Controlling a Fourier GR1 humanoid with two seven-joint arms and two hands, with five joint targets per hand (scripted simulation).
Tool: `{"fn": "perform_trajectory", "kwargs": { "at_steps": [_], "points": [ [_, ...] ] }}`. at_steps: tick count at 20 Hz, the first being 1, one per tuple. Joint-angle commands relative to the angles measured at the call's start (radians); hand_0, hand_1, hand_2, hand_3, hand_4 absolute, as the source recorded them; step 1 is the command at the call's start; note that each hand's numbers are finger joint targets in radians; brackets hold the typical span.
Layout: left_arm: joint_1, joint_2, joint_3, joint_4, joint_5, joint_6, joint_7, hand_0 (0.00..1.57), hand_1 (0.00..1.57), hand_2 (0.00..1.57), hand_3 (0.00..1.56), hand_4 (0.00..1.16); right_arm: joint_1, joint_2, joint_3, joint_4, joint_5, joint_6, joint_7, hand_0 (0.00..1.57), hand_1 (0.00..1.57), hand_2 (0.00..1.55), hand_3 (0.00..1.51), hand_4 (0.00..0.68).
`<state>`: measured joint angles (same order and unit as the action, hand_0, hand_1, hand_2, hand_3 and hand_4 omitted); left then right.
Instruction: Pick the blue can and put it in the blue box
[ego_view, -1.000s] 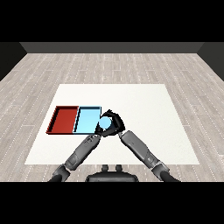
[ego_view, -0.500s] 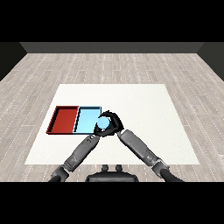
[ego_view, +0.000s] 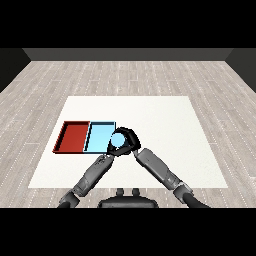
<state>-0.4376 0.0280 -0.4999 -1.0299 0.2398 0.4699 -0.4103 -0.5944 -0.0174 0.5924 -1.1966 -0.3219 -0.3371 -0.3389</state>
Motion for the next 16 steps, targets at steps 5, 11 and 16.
{"fn": "perform_trajectory", "kwargs": {
  "at_steps": [5,11,16],
  "points": [
    [-0.021,-0.027,-0.071,0.057,0.111,0.053,-0.004,1.57,1.57,1.54,1.47,0.66,0.079,0.017,-0.014,-0.074,-0.077,0.052,0.022,1.25,1.25,1.30,1.22,0.275],
    [-0.039,-0.027,0.006,0.080,0.107,-0.018,-0.013,1.57,1.57,1.52,1.45,1.10,0.055,0.017,-0.048,-0.058,-0.037,0.035,0.057,0.00,0.00,0.00,0.00,0.000],
    [-0.022,-0.027,-0.007,0.034,0.079,0.013,0.004,1.57,1.57,1.55,1.48,1.14,0.087,0.017,-0.034,-0.055,-0.023,0.050,-0.002,0.00,0.00,0.00,0.00,0.000]
  ]
}}
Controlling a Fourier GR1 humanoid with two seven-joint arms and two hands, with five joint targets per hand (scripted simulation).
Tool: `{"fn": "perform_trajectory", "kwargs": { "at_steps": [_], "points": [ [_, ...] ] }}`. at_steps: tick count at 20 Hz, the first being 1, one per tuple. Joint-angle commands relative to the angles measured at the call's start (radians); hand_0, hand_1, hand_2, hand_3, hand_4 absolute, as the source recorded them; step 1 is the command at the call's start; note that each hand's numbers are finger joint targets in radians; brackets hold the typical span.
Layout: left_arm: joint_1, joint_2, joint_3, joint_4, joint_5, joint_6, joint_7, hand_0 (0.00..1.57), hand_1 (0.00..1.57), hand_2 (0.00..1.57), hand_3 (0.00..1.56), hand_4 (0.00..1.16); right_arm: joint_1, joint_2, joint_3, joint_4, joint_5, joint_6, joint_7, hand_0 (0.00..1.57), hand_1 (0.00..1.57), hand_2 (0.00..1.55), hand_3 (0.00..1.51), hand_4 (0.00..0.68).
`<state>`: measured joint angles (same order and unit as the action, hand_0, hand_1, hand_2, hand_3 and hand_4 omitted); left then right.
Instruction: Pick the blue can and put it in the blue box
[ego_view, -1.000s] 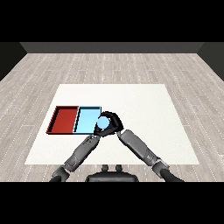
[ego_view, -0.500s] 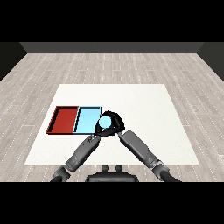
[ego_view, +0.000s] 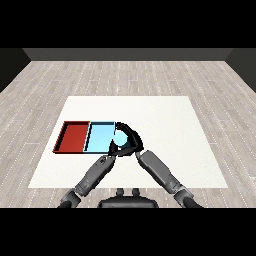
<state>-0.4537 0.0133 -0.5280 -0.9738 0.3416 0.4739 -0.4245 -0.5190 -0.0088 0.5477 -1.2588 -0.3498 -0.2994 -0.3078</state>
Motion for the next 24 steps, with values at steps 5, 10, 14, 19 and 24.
{"fn": "perform_trajectory", "kwargs": {
  "at_steps": [5,10,14,19,24],
  "points": [
    [-0.032,-0.013,-0.007,0.020,-0.013,0.047,0.001,1.57,1.57,1.57,1.50,1.14,-0.057,0.008,-0.041,0.064,-0.052,0.023,0.017,0.00,0.00,0.00,0.00,0.000],
    [-0.032,-0.009,0.100,0.053,-0.094,-0.031,0.006,1.57,1.57,1.57,1.51,1.13,0.039,-0.007,-0.128,-0.124,0.034,0.090,0.103,0.00,0.00,0.00,0.00,0.000],
    [0.023,-0.013,0.031,-0.018,-0.082,0.035,0.013,1.57,1.57,1.57,1.50,1.13,0.109,-0.019,-0.172,-0.162,0.040,0.135,0.094,0.00,0.00,0.00,0.00,0.000],
    [-0.024,0.005,0.122,0.059,-0.130,-0.028,0.007,1.57,1.57,1.57,1.49,1.13,0.271,-0.118,-0.222,-0.342,0.020,0.164,0.062,0.00,0.00,0.00,0.00,0.000],
    [-0.032,0.060,0.173,0.127,-0.135,-0.067,-0.031,1.57,1.57,1.57,1.49,1.12,0.377,-0.160,-0.317,-0.538,-0.058,0.148,0.099,0.00,0.00,0.00,0.00,0.000]
  ]
}}
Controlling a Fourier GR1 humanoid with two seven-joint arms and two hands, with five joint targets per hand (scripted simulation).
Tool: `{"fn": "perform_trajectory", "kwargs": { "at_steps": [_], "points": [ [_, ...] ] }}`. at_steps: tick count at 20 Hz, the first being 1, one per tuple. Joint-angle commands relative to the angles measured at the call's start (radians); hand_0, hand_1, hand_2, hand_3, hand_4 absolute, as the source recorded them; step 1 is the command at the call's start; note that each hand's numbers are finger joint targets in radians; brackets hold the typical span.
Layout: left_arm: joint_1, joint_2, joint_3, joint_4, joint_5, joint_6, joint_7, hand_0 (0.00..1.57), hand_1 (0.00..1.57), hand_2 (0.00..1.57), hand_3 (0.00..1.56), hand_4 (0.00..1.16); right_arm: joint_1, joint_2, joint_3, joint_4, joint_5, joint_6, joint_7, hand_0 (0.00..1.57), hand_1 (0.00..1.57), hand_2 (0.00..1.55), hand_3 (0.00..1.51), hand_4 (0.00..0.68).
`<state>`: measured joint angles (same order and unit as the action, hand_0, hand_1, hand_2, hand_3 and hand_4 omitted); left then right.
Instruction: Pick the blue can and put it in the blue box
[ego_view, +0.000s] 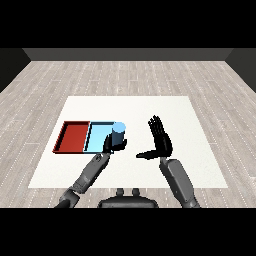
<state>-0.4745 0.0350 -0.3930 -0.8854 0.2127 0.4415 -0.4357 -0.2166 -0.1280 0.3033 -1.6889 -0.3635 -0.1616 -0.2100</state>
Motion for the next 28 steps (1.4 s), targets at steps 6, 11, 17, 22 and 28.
{"fn": "perform_trajectory", "kwargs": {
  "at_steps": [6,11,17,22,28],
  "points": [
    [0.063,0.127,0.047,-0.085,-0.058,0.031,0.112,1.57,1.57,1.57,1.50,1.13,0.180,-0.112,-0.197,-0.175,-0.086,0.052,-0.008,0.00,0.00,0.00,0.00,0.000],
    [-0.030,0.199,0.198,0.156,0.012,-0.054,0.134,1.57,1.57,1.57,1.50,1.11,0.158,-0.097,-0.238,-0.039,-0.089,0.092,-0.072,0.00,0.00,0.00,0.00,0.000],
    [-0.180,0.278,0.273,0.442,-0.010,-0.105,0.179,1.57,1.57,1.57,1.51,1.06,0.159,-0.068,-0.223,-0.035,-0.056,0.071,-0.074,0.00,0.00,0.00,0.00,0.000],
    [-0.314,0.280,0.257,0.640,-0.073,-0.073,0.288,1.57,1.57,1.55,1.40,0.99,0.166,-0.053,-0.208,-0.017,-0.035,0.051,-0.049,0.00,0.00,0.00,0.00,0.000],
    [-0.368,0.212,0.232,0.789,-0.130,-0.046,0.341,1.57,1.57,1.47,1.19,0.94,0.079,-0.047,-0.278,0.151,-0.066,0.094,-0.095,0.00,0.00,0.00,0.00,0.000]
  ]
}}
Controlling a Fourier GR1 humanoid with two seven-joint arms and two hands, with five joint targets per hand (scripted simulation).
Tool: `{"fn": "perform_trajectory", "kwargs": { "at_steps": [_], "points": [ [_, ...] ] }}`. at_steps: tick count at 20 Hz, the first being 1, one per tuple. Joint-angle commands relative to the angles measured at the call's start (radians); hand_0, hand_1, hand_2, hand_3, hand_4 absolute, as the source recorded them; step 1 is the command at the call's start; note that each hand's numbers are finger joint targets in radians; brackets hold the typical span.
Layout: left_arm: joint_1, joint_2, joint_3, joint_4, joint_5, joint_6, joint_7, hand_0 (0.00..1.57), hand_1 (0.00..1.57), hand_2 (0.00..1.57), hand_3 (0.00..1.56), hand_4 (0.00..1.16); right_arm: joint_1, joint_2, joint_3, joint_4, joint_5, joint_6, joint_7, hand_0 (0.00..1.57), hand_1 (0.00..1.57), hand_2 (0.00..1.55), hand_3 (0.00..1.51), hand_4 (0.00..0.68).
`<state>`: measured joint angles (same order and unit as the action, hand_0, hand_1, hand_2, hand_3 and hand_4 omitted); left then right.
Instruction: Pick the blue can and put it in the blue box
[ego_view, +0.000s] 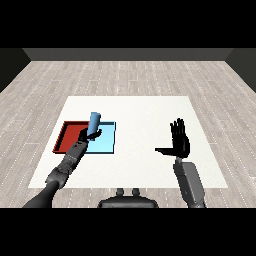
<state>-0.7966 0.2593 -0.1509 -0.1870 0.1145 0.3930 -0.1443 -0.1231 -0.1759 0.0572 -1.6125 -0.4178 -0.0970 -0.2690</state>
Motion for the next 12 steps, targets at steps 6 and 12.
{"fn": "perform_trajectory", "kwargs": {
  "at_steps": [6,12],
  "points": [
    [-0.021,-0.071,-0.039,0.170,-0.071,-0.015,0.088,1.50,1.50,1.40,0.54,0.85,-0.004,-0.018,-0.065,0.104,-0.051,0.094,-0.053,0.00,0.00,0.00,0.00,0.000],
    [-0.004,-0.090,-0.045,0.184,-0.089,-0.048,0.109,0.86,0.86,0.88,0.48,0.65,-0.006,0.018,-0.016,0.082,0.023,0.034,-0.061,0.00,0.00,0.00,0.00,0.000]
  ]
}}
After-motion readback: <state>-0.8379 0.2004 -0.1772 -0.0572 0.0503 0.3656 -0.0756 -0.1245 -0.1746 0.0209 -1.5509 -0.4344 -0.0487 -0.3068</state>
